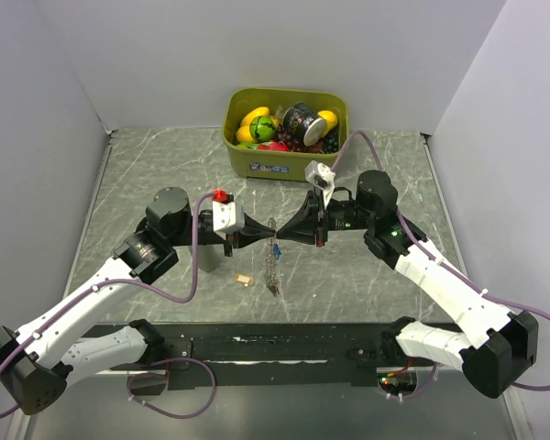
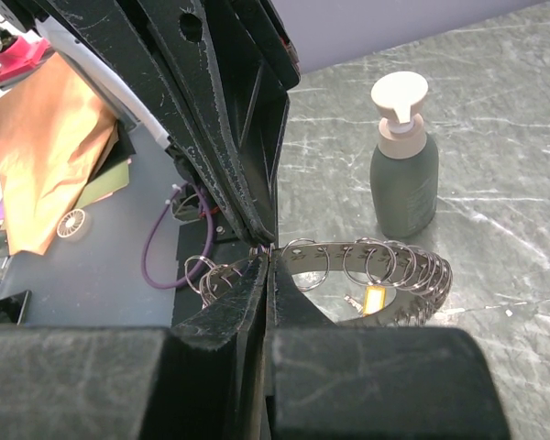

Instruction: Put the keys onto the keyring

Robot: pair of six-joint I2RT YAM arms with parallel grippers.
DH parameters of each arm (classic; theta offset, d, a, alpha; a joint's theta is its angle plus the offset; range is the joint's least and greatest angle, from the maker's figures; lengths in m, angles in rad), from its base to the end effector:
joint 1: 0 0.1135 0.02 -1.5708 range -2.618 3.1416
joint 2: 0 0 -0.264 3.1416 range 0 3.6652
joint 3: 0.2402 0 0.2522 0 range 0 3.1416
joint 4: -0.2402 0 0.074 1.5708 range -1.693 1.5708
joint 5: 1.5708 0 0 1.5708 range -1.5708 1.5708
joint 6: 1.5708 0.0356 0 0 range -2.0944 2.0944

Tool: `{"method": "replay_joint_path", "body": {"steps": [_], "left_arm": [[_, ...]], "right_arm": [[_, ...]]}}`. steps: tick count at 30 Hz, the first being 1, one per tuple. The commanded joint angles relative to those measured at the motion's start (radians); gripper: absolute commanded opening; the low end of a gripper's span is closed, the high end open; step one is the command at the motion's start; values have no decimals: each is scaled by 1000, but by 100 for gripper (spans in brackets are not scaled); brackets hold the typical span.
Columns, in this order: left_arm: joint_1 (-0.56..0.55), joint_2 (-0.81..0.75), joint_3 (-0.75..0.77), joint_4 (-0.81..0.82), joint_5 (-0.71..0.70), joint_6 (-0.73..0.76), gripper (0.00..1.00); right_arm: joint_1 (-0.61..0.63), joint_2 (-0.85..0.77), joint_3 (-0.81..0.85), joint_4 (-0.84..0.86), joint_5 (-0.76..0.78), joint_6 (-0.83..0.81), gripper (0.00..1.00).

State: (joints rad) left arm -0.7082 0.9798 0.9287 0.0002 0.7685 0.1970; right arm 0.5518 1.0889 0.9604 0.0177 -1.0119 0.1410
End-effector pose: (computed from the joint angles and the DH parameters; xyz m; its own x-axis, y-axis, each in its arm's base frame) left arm 0.1511 -0.1619 0.3751 0.1568 0.0510 -0.9863 0.9832 0.0862 0.1608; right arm 0.1891 0.1518 0.3653 -0.2331 -0.0560 -0.9708 -0.9724 0.0179 0.2325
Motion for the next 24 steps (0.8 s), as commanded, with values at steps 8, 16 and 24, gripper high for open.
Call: {"method": "replay_joint_path", "body": {"steps": [8,16,24], "left_arm": [[-11,-15,44,6,107,-15,1],[-11,-27,41,14,114,-22,1],[-11,-24,38,18,115,-25,1]], "right_arm": [[-13,-38,11,73,88,-24,37],[-32,-72,3,85,118,-27,59],[-47,-69,-43,65,477,-55,79]]}}
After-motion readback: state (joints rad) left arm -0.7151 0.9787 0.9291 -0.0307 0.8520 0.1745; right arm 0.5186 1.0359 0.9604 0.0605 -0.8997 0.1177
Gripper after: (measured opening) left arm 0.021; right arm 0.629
